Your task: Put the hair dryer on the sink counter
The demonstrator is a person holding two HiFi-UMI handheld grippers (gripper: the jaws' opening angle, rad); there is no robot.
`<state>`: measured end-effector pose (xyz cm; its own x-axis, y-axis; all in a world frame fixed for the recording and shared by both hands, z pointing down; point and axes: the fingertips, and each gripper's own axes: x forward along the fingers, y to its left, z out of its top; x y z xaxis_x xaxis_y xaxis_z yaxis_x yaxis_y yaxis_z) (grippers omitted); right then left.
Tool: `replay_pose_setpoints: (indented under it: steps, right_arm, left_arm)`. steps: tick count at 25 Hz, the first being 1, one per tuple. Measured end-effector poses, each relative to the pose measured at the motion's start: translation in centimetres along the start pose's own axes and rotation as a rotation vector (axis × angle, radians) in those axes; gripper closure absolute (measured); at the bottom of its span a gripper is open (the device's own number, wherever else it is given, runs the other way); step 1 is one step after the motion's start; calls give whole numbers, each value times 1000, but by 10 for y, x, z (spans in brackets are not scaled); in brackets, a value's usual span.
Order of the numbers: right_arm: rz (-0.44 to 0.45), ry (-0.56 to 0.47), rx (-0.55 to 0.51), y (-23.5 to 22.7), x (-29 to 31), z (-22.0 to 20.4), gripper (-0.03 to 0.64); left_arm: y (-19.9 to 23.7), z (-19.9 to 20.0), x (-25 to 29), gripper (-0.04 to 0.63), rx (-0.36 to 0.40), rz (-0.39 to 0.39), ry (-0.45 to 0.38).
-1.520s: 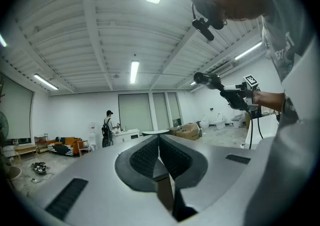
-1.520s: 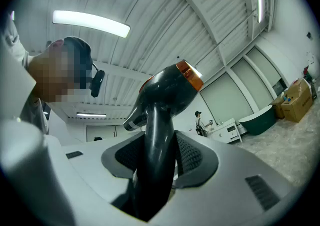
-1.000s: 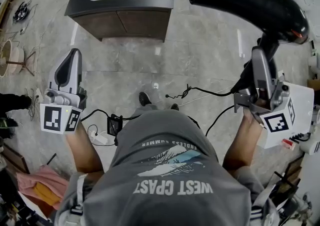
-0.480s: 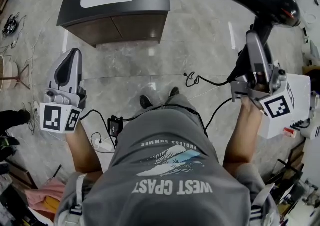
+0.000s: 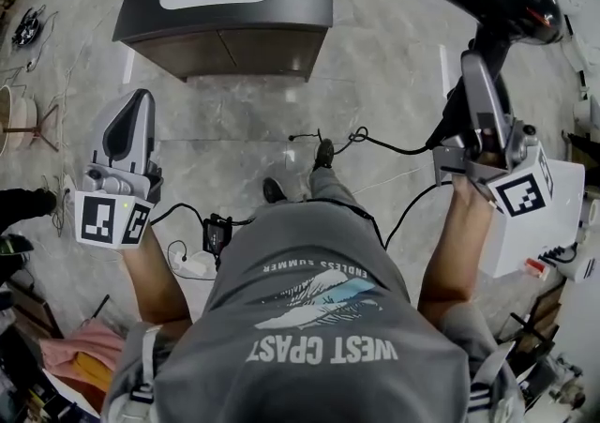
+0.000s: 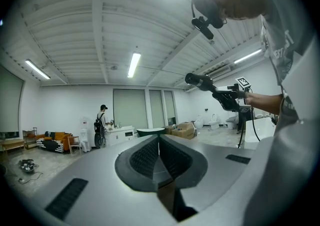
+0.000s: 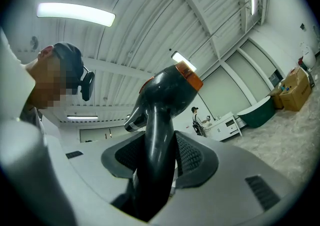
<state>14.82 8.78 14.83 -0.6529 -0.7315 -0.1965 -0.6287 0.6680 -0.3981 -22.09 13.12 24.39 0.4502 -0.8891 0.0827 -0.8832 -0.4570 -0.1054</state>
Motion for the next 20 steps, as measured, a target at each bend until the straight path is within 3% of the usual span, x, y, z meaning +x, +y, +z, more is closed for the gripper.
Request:
replay_pose_setpoints:
  steps: [20]
  right_arm:
    - [106, 62, 45, -90, 50, 13, 425]
  left_arm:
    - [-7, 10, 76, 572, 9, 120, 10]
